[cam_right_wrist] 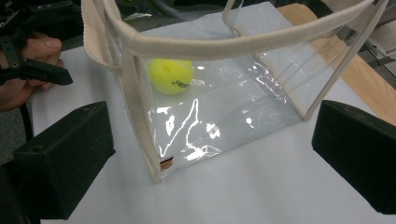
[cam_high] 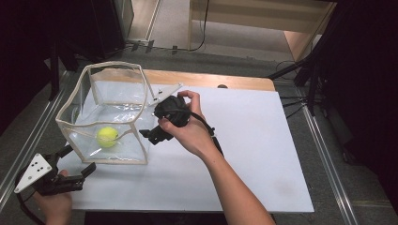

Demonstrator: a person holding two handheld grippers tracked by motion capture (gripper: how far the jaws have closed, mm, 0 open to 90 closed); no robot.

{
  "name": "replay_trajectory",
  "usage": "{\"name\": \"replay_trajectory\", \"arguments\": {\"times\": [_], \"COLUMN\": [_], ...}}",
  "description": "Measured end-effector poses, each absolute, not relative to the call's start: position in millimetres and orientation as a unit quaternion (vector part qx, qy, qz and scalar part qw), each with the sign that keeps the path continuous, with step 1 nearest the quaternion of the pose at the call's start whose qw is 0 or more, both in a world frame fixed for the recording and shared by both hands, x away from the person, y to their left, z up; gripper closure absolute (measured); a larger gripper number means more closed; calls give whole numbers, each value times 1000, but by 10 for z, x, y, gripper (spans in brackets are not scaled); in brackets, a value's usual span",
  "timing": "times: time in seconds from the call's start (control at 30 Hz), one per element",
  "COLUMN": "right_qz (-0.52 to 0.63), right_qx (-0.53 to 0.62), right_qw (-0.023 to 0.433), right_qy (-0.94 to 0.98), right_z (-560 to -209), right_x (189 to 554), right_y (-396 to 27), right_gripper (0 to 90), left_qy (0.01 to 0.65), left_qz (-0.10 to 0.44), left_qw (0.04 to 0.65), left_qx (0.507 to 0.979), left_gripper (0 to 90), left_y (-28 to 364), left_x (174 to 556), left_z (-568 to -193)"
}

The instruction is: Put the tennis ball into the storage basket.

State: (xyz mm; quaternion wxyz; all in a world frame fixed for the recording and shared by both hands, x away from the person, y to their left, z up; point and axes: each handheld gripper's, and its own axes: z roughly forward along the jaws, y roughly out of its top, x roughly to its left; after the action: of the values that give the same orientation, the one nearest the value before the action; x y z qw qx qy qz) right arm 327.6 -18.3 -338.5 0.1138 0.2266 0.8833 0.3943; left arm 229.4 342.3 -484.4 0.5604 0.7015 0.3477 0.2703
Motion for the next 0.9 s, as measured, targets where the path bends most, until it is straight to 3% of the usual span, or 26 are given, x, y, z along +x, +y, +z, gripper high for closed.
{"name": "replay_trajectory", "arguments": {"times": [0.9], "right_qz": [415], "right_qx": [258], "right_qw": [119], "right_qy": [864], "right_z": [-3882], "right_x": [3154], "right_y": [-484], "right_gripper": [0], "left_qy": [348], "left_qz": [270], "left_qw": [560], "left_qx": [702], "left_gripper": [1], "left_y": [3421], "left_x": [2293], "left_z": [-4845]}}
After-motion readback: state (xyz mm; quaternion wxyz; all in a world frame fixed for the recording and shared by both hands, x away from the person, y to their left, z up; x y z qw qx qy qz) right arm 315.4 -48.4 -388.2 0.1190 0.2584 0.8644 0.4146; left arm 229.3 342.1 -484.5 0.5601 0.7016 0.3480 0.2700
